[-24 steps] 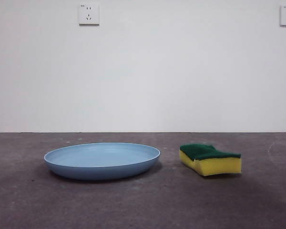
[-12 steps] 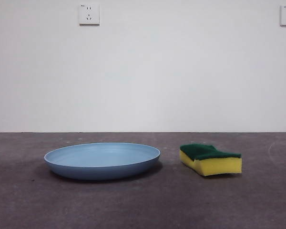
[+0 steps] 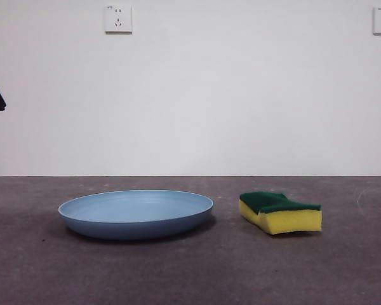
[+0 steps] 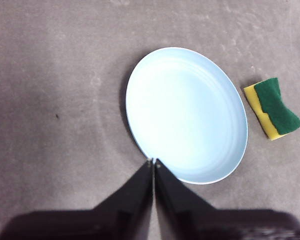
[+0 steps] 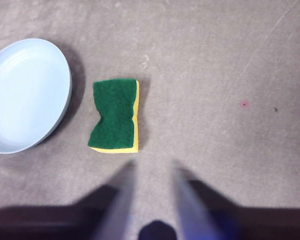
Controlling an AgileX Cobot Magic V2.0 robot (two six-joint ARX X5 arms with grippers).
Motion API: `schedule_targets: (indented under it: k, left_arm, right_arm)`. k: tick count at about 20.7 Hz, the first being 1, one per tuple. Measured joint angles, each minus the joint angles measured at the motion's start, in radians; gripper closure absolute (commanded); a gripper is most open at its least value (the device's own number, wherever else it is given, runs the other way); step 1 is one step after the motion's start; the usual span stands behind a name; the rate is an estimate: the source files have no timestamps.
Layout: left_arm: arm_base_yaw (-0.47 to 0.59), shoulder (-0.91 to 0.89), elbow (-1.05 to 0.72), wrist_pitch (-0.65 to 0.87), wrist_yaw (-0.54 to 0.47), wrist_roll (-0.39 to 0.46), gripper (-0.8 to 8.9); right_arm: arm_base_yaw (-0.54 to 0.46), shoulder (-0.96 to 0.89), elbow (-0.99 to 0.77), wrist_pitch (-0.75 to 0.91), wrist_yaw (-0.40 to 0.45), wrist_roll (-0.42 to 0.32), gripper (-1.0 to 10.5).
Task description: Pick up the plate,pick up the cloth,clean the plate with the cloth
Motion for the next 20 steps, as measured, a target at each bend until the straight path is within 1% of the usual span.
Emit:
schedule_targets:
  k: [1, 2, 5, 6, 8, 13, 16, 20]
  left_arm:
    - [0.000, 0.000, 0.000, 0.039, 0.001, 0.000, 4.56]
    - [0.000, -0.002, 0.000, 0.072, 0.002, -0.001, 4.23]
    - [-0.010, -0.001, 0.000, 0.119, 0.002, -0.024, 4.24]
    - [-0.022, 0.005, 0.000, 0.140, 0.002, -0.038, 4.40]
    - [-0.045, 0.042, 0.006, 0.185, 0.002, -0.055, 4.40]
    - [-0.089, 0.235, 0.047, 0.234, -0.013, -0.076, 4.40]
    - [-0.095, 0.361, 0.060, 0.296, -0.025, -0.083, 4.41]
    - [-0.109, 0.505, 0.089, 0.321, -0.035, -0.085, 4.41]
  right_arm:
    - [0.000, 0.000, 0.000, 0.000, 0.000, -0.002, 5.6]
    - [0.000, 0.000, 0.000, 0.000, 0.000, -0.002, 5.6]
    - [0.000, 0.000, 0.000, 0.000, 0.000, 0.005, 5.6]
    - [0.000, 0.000, 0.000, 0.000, 0.000, 0.007, 5.6]
    - [0.000, 0.000, 0.000, 0.000, 0.000, 0.013, 5.6]
    - [0.000, 0.000, 0.000, 0.000, 0.000, 0.032, 5.7]
    - [0.000, 0.000, 0.000, 0.000, 0.000, 0.039, 5.7]
    - [0.000, 0.000, 0.000, 0.000, 0.000, 0.040, 5.7]
